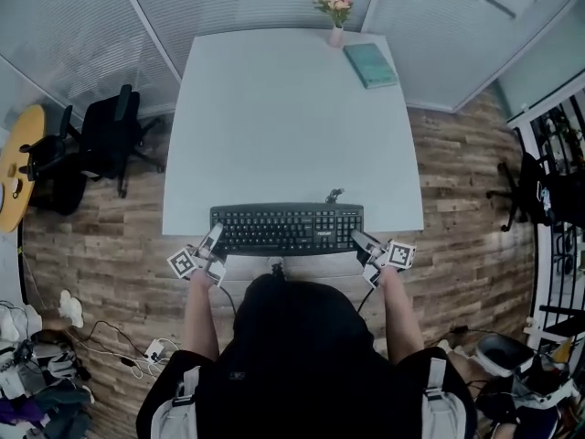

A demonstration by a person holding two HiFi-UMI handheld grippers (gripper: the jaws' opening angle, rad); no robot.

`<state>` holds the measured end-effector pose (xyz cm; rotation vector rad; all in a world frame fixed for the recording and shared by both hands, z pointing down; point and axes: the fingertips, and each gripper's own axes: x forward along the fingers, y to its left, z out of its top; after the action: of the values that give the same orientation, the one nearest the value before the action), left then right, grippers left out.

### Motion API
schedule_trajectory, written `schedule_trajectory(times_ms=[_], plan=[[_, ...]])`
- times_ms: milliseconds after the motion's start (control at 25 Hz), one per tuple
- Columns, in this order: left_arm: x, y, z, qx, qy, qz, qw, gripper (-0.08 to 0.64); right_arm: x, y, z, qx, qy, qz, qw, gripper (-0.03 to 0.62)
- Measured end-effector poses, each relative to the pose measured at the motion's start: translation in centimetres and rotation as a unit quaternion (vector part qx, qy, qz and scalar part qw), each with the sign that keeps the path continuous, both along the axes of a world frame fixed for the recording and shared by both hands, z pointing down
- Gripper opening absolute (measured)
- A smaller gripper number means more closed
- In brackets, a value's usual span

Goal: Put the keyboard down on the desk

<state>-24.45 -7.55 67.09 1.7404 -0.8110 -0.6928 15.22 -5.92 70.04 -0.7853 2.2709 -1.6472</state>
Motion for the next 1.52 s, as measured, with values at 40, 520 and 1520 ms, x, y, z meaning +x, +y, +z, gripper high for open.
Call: schedule_trajectory(times_ms=[40, 520, 1520], plan=[[-0.2, -1.0, 0.0, -0.001, 0.001, 0.006, 1.0, 0.104, -0.3, -0.6, 0.0, -0.001, 0.002, 0.006, 1.0, 0.126], [-2.8, -7.2, 2.0, -0.019, -0.025, 0.076, 0.9966, 0.115, -3.5, -4.0, 0.9, -0.01, 0.026, 0.063, 0.998, 0.13], [-2.9, -10.7, 4.6, -0.031, -0.143, 0.092, 0.985, 0.135, -4.1, -10.0, 3.2, -0.05, 0.062, 0.058, 0.995, 0.138]])
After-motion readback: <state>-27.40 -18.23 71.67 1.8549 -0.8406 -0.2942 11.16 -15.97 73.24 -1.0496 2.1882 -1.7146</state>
